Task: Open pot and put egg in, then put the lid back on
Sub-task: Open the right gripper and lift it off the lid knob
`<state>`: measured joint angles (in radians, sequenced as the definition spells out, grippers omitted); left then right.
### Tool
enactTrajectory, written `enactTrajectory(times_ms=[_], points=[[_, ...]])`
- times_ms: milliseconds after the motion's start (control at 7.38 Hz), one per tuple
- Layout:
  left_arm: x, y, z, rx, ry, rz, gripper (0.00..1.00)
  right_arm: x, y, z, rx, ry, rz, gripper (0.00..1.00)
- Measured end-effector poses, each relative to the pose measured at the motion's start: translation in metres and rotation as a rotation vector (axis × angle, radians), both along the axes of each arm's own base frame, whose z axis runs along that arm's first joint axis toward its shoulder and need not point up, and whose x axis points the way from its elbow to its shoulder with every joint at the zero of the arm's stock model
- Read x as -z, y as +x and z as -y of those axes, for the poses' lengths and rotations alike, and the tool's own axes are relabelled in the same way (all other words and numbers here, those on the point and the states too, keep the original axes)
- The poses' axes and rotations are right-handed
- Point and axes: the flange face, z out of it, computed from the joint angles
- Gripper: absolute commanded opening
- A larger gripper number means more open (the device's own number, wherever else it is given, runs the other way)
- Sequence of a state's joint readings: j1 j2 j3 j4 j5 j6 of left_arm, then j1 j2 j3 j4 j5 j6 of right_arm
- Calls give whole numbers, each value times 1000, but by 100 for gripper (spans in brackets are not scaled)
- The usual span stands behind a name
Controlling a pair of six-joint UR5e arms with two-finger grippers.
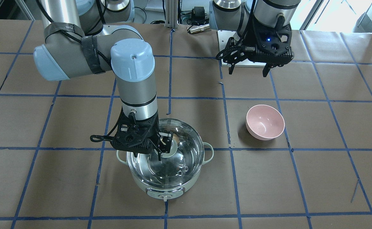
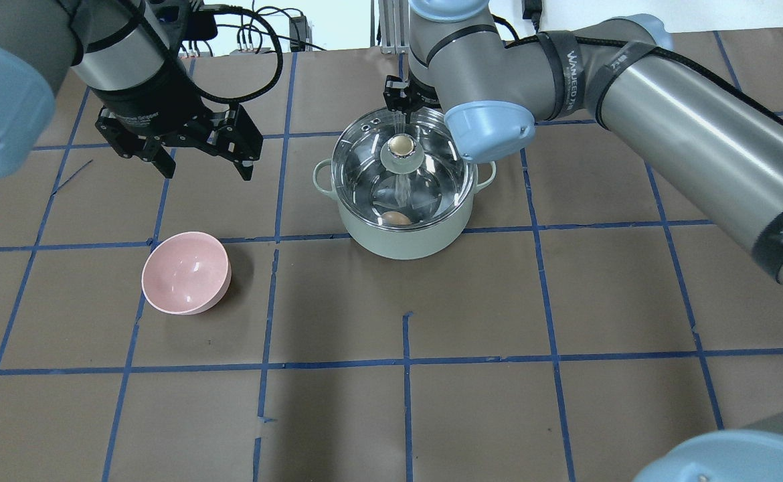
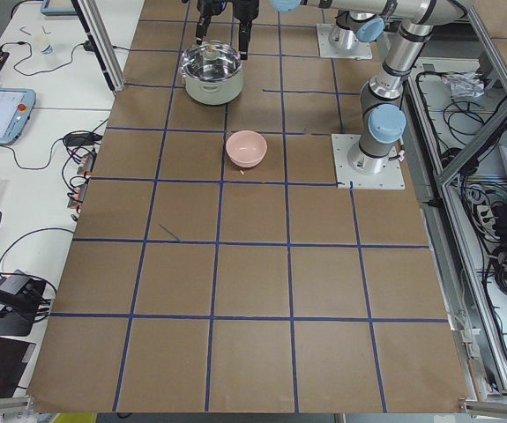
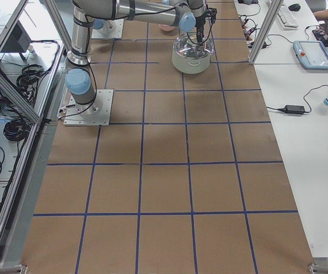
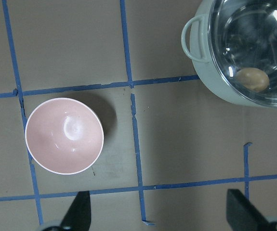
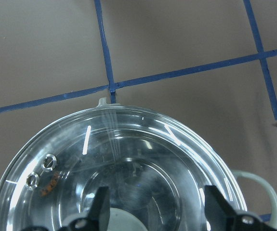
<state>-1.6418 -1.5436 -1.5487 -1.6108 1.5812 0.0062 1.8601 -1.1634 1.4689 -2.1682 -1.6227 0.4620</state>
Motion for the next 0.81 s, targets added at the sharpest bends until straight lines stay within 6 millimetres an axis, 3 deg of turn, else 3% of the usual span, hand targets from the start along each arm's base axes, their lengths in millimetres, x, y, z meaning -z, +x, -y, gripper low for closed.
enactTrajectory(times_ms=[406, 813], points=[[-2, 0, -1, 0, -2, -1, 100, -36, -40, -1, -10, -14, -20, 80], [-2, 0, -2, 0, -4, -1, 100, -89, -118, -19, -14, 53, -37, 100]])
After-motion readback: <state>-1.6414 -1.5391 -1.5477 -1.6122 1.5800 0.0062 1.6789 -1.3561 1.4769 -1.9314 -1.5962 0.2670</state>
